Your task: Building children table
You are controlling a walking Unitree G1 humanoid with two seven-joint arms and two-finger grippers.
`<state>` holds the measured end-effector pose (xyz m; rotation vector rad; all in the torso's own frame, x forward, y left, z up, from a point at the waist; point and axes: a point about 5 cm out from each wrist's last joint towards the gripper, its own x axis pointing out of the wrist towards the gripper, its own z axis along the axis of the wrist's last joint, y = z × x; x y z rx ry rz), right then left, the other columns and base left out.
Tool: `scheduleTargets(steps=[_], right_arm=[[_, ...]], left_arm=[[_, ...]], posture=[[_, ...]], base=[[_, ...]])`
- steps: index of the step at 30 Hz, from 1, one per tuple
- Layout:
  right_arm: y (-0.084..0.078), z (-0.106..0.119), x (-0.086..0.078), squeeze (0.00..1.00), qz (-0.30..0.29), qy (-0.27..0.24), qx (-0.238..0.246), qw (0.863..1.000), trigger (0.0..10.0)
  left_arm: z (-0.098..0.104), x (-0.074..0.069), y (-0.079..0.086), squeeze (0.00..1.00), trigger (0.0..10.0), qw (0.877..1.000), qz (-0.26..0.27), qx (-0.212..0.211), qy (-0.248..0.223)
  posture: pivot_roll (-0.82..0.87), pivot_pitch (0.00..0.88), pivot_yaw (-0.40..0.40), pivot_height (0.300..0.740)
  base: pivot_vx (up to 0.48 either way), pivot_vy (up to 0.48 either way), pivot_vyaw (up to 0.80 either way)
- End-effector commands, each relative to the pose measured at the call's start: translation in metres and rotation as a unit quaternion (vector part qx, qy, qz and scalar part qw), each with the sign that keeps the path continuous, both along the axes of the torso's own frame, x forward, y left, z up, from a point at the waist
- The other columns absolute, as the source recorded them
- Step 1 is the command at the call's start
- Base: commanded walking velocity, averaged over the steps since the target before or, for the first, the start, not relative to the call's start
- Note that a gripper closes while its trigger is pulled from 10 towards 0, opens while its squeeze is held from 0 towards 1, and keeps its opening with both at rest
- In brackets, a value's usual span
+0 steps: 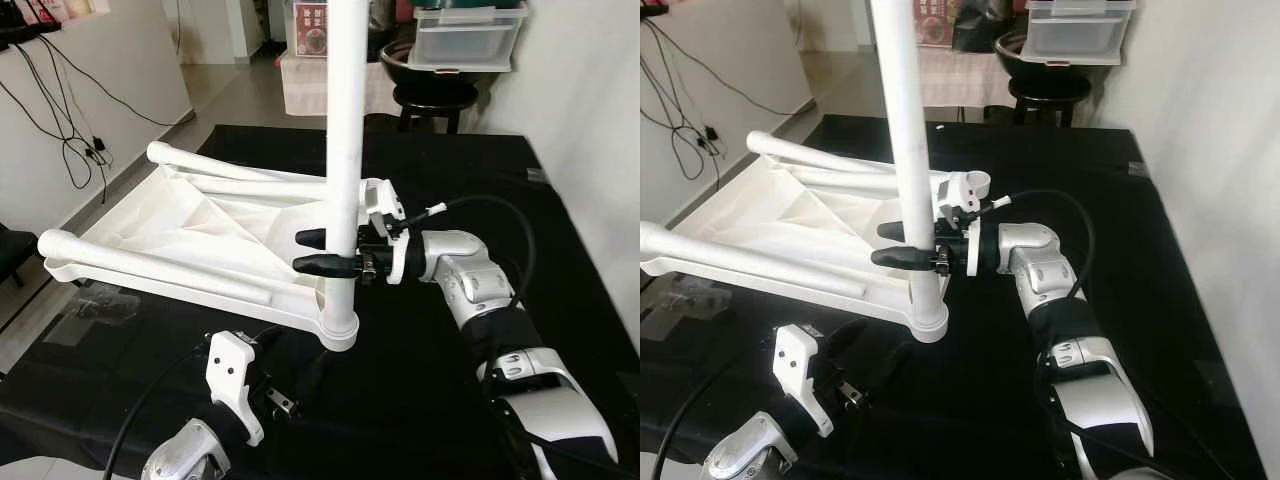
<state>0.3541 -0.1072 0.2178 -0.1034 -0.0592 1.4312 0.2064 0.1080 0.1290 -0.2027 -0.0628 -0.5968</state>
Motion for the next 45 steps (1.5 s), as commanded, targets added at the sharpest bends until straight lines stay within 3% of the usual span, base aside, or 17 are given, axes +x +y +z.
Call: scheduleTargets(steps=[1,6,7,8,10,11,14,23,24,25,29,30,38,39,40,44,45], right_arm=[[-0.002,0.000,0.000,0.00,-0.007,-0.010,0.007,1.000,0.0],[-0.025,-0.004,-0.001,0.00,-0.117,-0.031,-0.008,0.993,0.0],[-0.038,-0.015,0.005,0.00,-0.294,-0.016,-0.022,0.955,0.0],[-0.060,-0.024,0.005,0.00,-0.493,-0.008,-0.026,0.869,0.0],[-0.060,-0.024,0.005,0.00,-0.493,-0.008,-0.026,0.869,0.0],[-0.074,-0.035,-0.008,0.00,-0.575,0.002,-0.033,0.817,0.0],[-0.073,-0.044,-0.023,0.00,-0.596,0.009,-0.037,0.802,0.0],[-0.036,-0.053,-0.035,0.00,-0.526,-0.001,-0.046,0.849,0.0],[-0.030,-0.053,-0.036,0.00,-0.516,0.000,-0.049,0.855,3.6],[-0.019,-0.055,-0.039,0.00,-0.491,-0.002,-0.072,0.868,10.0],[0.002,-0.055,-0.048,0.12,-0.429,-0.003,-0.094,0.898,10.0],[0.004,-0.053,-0.048,1.00,-0.425,0.004,-0.088,0.901,10.0],[0.007,-0.026,-0.030,1.00,-0.349,-0.033,-0.050,0.935,10.0],[0.009,-0.016,-0.028,0.89,-0.299,-0.059,-0.043,0.952,10.0],[0.009,-0.010,-0.026,0.16,-0.251,-0.080,-0.045,0.964,10.0],[0.008,-0.007,-0.026,0.16,-0.223,-0.091,-0.050,0.969,10.0],[0.007,-0.006,-0.026,0.00,-0.196,-0.089,-0.055,0.975,10.0]], left_arm=[[0.000,-0.001,0.000,0.00,10.0,1.000,0.003,0.004,0.004],[0.001,-0.001,0.001,0.00,10.0,1.000,0.002,0.002,0.004],[0.001,-0.001,0.002,0.00,10.0,1.000,0.002,0.002,0.003],[0.002,-0.001,0.003,0.00,10.0,1.000,0.002,0.002,0.003],[0.002,-0.001,0.003,0.00,10.0,1.000,0.002,0.002,0.003],[0.003,-0.001,0.004,0.00,10.0,1.000,0.002,0.002,0.002],[0.003,0.000,0.005,0.00,10.0,1.000,0.002,0.002,0.002],[0.002,0.001,0.006,0.00,10.0,1.000,-0.005,0.005,0.005],[0.002,0.001,0.006,0.00,10.0,1.000,-0.001,0.005,0.004],[0.002,0.000,0.006,0.00,10.0,1.000,0.003,0.005,0.003],[0.003,0.000,0.006,0.00,10.0,1.000,0.005,0.004,0.004],[0.002,0.000,0.006,0.00,10.0,1.000,0.004,0.004,0.005],[0.002,-0.001,0.004,0.00,10.0,1.000,0.001,0.002,0.006],[0.002,-0.002,0.004,0.00,10.0,1.000,0.000,0.001,0.006],[0.002,-0.002,0.003,0.00,10.0,1.000,0.000,0.001,0.007],[0.002,-0.003,0.003,0.00,10.0,1.000,0.000,0.001,0.007],[0.002,-0.003,0.002,0.00,10.0,1.000,0.000,0.001,0.007]], posture=[[0.09,0.094,0.021,0.740],[0.07,0.102,0.019,0.740],[0.05,0.105,0.018,0.740],[0.05,0.113,0.020,0.740],[0.05,0.113,0.020,0.740],[0.05,0.113,0.020,0.740],[0.03,0.115,0.038,0.740],[0.05,0.105,0.030,0.740],[0.05,0.107,0.029,0.740],[0.05,0.107,0.030,0.740],[0.06,0.108,0.029,0.740],[0.06,0.107,0.028,0.740],[0.07,0.102,0.023,0.740],[0.07,0.102,0.022,0.740],[0.08,0.101,0.021,0.740],[0.08,0.101,0.022,0.740],[0.09,0.102,0.019,0.740]], base=[[0.000,0.000,0.00],[0.000,0.000,0.00],[0.000,0.000,0.00],[0.000,0.000,0.00],[0.000,0.000,0.00],[0.000,0.000,0.00],[0.000,0.000,0.00],[0.000,0.000,0.00],[0.000,0.000,0.00],[0.000,0.000,0.00],[0.000,0.000,0.00],[0.000,0.000,0.00],[0.000,0.000,0.00],[0.000,0.000,0.00],[0.000,0.000,0.00],[0.000,0.000,0.00],[0.000,0.000,0.00]])
